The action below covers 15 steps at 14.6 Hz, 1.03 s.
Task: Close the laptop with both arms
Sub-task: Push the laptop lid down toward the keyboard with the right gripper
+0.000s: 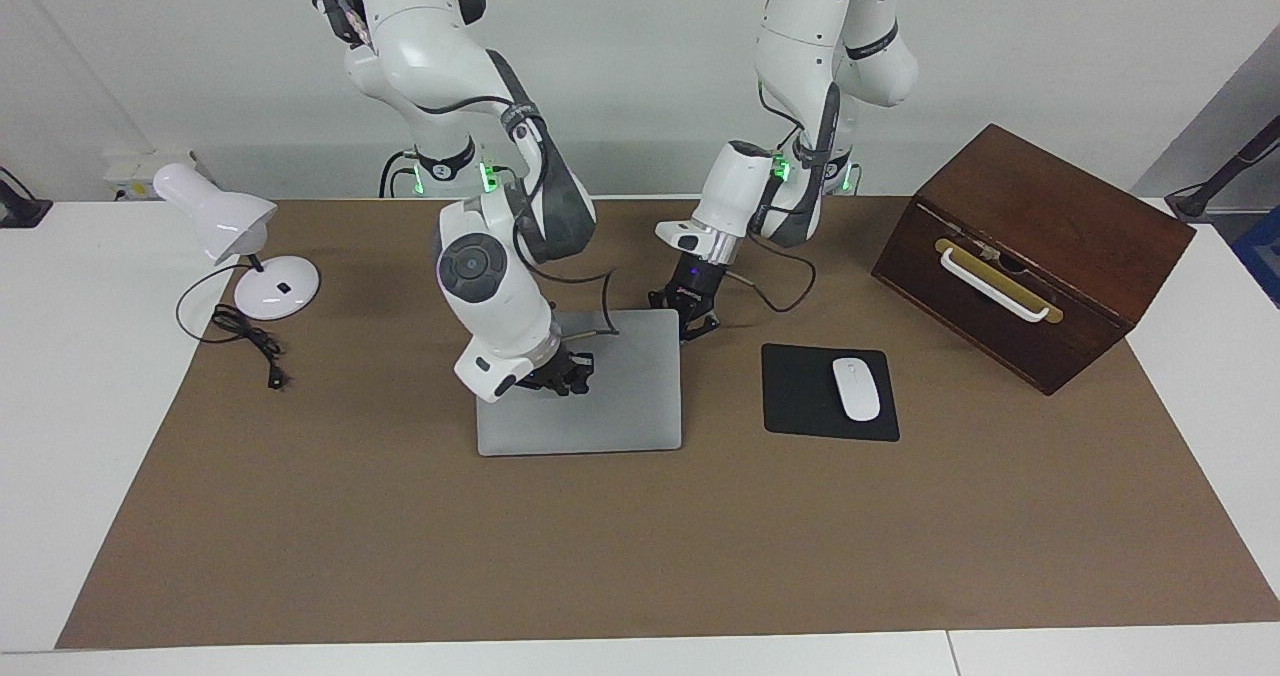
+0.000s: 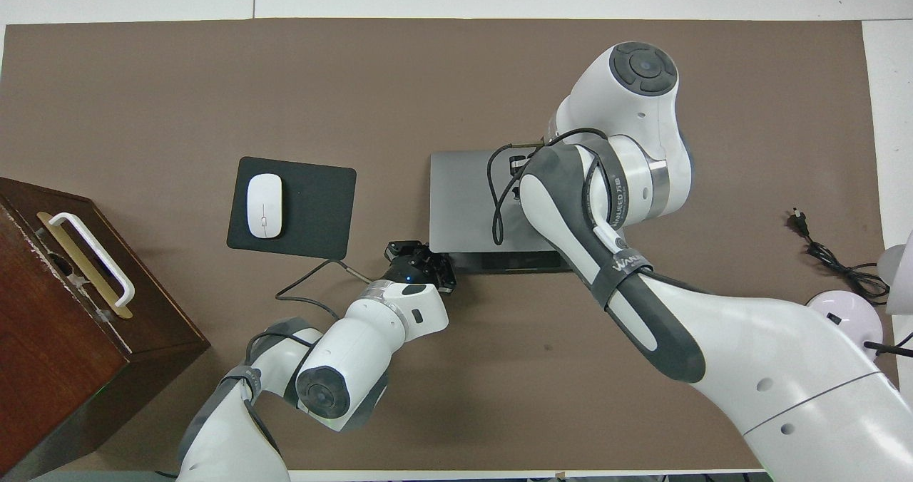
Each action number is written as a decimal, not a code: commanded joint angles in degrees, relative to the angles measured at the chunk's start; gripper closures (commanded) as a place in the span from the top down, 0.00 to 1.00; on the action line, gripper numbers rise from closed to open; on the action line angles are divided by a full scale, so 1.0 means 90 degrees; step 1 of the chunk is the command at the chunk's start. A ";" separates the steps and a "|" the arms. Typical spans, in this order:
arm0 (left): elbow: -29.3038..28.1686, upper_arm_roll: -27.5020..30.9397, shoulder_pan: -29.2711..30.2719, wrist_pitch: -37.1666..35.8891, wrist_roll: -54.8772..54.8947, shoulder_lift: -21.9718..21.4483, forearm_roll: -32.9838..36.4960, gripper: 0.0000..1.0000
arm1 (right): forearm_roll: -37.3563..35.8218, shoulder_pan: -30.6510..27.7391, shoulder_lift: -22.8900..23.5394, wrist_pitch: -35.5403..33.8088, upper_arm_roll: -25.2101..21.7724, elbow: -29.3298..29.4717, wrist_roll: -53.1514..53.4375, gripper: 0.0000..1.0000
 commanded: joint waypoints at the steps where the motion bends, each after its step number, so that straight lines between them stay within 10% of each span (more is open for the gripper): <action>1: -0.0105 -0.0001 0.0058 0.0064 0.0058 0.0288 0.0142 0.00 | 0.0141 -0.0003 -0.0212 0.0205 0.0018 -0.0379 0.0039 0.00; 12: -0.0105 -0.0011 0.0078 0.0064 0.0038 0.0288 0.0142 0.00 | 0.0024 -0.0411 -0.0260 -0.1188 -0.0060 0.0732 -0.0039 0.00; 15: -0.0105 -0.0011 0.0087 0.0064 -0.0030 0.0288 0.0132 0.00 | -0.0267 -0.1025 -0.0932 -0.1814 -0.0070 0.0881 -0.0808 0.00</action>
